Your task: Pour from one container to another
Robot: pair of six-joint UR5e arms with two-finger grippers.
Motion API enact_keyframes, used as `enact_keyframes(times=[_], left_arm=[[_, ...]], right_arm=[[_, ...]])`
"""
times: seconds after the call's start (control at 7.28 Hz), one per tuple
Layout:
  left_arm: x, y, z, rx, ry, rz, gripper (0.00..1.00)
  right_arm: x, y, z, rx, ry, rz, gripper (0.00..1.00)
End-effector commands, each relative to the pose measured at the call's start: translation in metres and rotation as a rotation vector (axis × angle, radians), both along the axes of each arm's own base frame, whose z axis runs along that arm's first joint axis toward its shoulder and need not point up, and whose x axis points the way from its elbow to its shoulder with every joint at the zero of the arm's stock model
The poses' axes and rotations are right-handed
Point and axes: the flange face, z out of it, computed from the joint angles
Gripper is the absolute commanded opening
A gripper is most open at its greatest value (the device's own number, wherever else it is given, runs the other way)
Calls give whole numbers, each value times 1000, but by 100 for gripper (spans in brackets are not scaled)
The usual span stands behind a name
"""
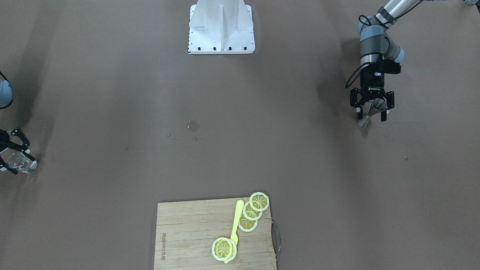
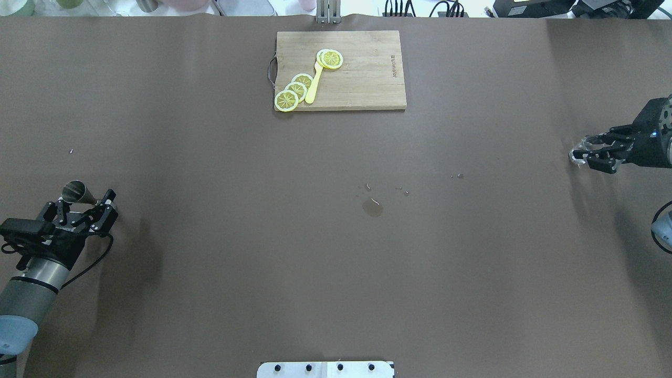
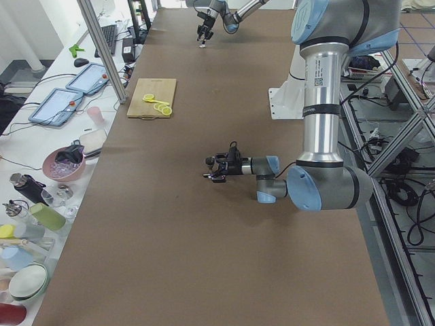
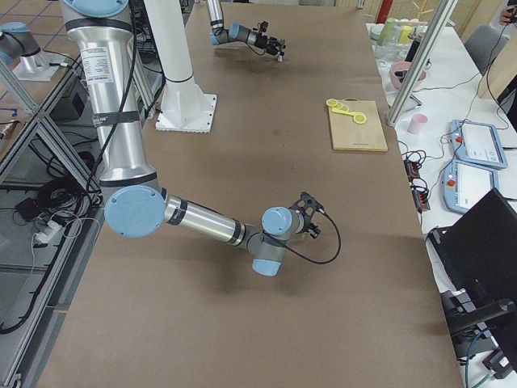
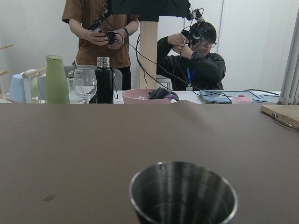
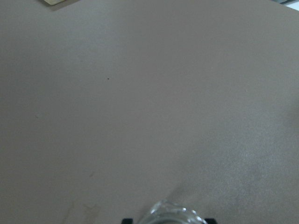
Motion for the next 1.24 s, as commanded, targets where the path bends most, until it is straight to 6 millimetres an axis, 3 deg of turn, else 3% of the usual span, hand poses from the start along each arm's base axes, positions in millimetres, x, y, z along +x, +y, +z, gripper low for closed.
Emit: enact_keyframes(times=[0.0,0.14,0.27,0.55,0.69,0.82,0.96,1.1], left_arm=[[1,1,1,-1,-2,3,43],[2,2,1,-1,-7,7,21],[3,3,1,-1,-8,9,14],[3,2,1,-2,-11,7,12],[3,3,1,-2,-13,9,12],[3,3,2,-2,-14,9,12],[3,3,2,-2,-13,9,12],[3,3,2,-1,-11,8,12]], right_arm=[[0,0,-2,6,-3,-4,0],[3,-2,-10,25,-14,-3,0],[2,-2,-24,40,-31,-24,0],[5,-6,-35,39,-38,-49,0],[-3,-21,-58,20,-31,-56,0],[-2,-49,-96,-16,-38,-95,0],[2,-55,-119,-6,-52,-107,0],[13,-59,-125,-18,-58,-112,0]])
